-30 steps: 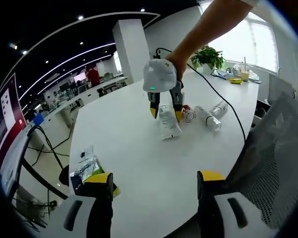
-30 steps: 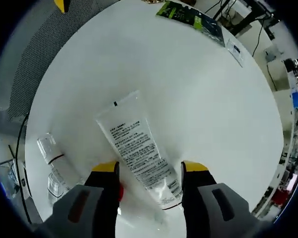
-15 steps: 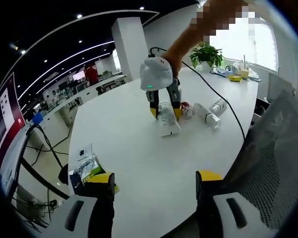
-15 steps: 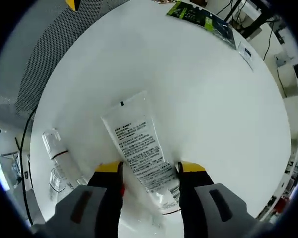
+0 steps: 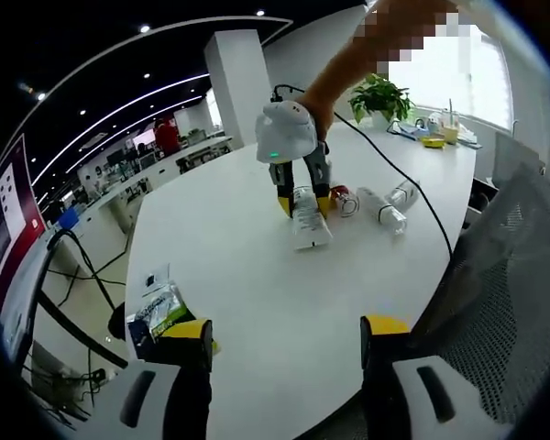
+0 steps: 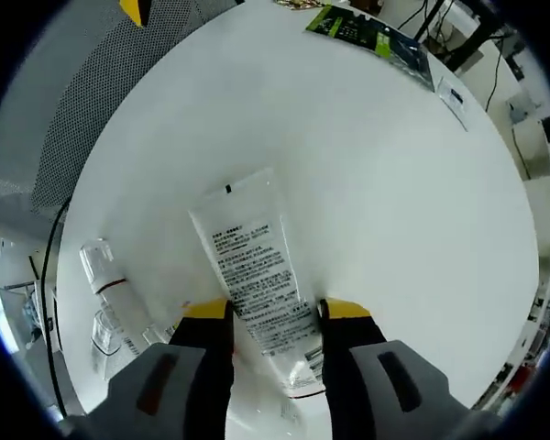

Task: Arrange the skincare products in the storage area until every visible bottle or jar stands upright without overlapping.

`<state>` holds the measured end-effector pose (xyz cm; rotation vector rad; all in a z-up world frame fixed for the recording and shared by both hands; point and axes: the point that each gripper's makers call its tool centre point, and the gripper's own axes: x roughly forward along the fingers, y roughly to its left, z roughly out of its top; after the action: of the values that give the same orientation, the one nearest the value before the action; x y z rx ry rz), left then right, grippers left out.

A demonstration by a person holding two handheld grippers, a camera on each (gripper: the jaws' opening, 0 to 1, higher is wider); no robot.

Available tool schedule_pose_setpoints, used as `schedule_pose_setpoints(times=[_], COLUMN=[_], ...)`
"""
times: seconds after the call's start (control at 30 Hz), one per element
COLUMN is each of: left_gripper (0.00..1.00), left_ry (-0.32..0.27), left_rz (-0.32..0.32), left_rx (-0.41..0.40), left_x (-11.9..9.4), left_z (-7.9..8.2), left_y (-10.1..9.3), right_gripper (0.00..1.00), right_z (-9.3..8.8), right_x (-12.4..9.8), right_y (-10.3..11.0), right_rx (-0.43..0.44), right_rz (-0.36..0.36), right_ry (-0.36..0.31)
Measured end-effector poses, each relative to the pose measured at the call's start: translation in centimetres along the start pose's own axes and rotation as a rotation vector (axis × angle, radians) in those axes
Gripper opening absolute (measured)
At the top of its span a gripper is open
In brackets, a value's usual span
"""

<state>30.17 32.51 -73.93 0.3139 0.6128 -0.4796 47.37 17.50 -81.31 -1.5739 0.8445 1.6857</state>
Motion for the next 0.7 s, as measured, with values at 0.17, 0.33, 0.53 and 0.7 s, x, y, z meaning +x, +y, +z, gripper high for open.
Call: schedule_pose_setpoints(times=[0.17,0.33,0.53,0.7], left_gripper=[0.67,0.66,0.66,0.66], left_ry=[0.005,0.010,0.011,0.011], left_rz=[-0.002,-0.013,-0.017,-0.020], left_rx=[-0.001,-0.001,-0.012,-0.023], left_x=[0.0,0.1,0.1,0.1], left_z=[-0.1,-0.2,-0.2,-0.2], left_y=[0.0,-0.2,-0.2,-0.2], right_gripper=[0.28,0.26,0.25,0.25], right_z=[-0.2,0.0,1.4,1.3], right_x=[-0.2,-0.5,-1.7,-3.1], right_y=[-0.1,-0.7,-1.5,-2.0], right_rx=[0.006,0.029,0.147,0.205], right_rz=[-0.023,-0.075,-0.156,-0.226], right_ry=[-0.011,-0.016,-0.124,-0.181])
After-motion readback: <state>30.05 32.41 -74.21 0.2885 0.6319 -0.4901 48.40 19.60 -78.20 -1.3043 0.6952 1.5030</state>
